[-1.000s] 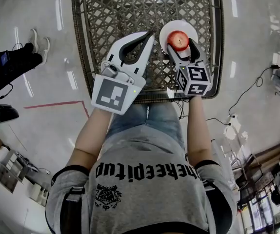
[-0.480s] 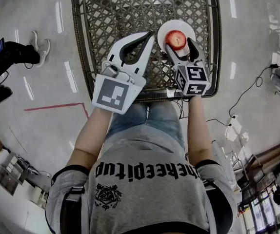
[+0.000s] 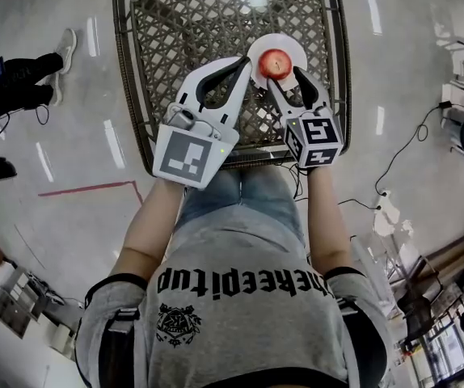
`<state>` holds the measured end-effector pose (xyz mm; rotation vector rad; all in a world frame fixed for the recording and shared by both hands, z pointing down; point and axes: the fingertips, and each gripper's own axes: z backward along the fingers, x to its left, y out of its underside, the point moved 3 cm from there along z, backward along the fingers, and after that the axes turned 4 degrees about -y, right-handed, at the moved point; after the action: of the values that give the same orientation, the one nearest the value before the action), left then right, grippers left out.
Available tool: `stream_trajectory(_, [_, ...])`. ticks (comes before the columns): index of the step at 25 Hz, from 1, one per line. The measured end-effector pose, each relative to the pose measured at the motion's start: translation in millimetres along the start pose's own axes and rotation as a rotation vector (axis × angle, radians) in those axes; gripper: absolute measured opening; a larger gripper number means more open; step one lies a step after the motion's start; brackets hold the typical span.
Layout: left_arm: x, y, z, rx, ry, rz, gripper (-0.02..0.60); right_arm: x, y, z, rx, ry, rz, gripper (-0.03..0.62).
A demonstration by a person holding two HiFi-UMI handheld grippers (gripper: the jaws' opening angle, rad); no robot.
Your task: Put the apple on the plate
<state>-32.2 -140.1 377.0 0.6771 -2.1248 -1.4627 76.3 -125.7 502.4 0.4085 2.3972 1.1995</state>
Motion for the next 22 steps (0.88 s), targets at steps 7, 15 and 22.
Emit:
stream_trajectory(7, [-23, -11, 3, -0.024, 0.026, -0.014, 0.03, 10, -30, 35, -0.08, -0.017, 0.023, 0.156])
stream_trajectory(15, [-45, -23, 6, -0.044, 0.058, -0.04, 0.031, 19, -56, 71, -0.15, -0.03, 0.047, 0.087])
stream_trajectory(22, [-61, -36, 8, -0.09, 0.073, -0.068, 0.03, 28, -69, 98, -0.196, -0.052, 0.069, 0.049])
